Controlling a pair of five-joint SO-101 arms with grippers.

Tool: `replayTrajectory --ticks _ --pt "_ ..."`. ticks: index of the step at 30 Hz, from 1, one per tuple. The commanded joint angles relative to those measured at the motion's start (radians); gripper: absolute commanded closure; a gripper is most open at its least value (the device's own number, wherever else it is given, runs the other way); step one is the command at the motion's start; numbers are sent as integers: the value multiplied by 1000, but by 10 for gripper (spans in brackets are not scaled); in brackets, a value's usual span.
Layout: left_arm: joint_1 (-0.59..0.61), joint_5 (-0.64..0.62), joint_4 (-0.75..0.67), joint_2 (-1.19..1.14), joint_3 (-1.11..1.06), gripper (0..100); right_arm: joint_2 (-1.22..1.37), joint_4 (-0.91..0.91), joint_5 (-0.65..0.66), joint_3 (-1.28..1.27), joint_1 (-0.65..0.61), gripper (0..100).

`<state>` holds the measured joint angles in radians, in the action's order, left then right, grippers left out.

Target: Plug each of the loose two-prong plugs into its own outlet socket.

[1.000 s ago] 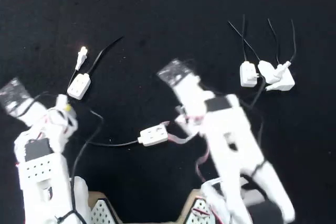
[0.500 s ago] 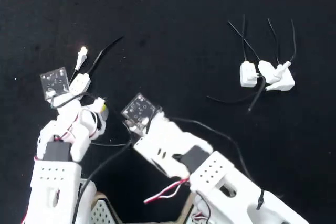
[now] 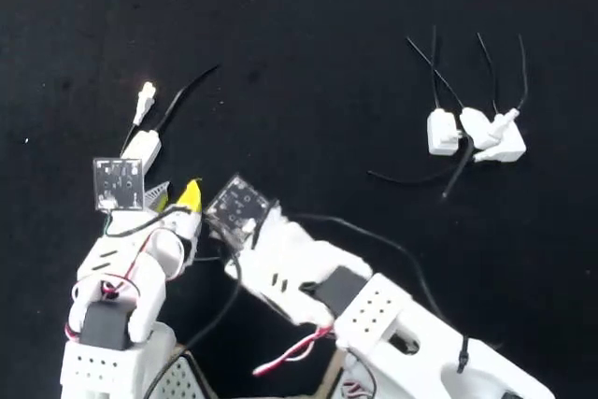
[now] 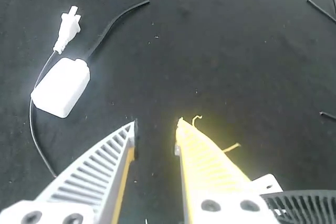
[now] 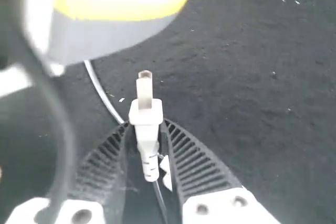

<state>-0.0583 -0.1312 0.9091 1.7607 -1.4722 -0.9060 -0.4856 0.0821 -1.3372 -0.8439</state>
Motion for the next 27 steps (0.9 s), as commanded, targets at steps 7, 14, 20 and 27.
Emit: replayTrajectory --ticks 7,14,20,27 --pt "-13 38 2 -61 8 869 -38 -141 0 249 -58 988" --pt "-5 38 2 -68 8 869 -39 -143 -3 262 20 988" --pt "-5 44 -37 -71 -48 869 -84 -144 -8 263 21 988" --pt "-4 89 -46 -64 -68 869 -226 -233 2 248 23 988"
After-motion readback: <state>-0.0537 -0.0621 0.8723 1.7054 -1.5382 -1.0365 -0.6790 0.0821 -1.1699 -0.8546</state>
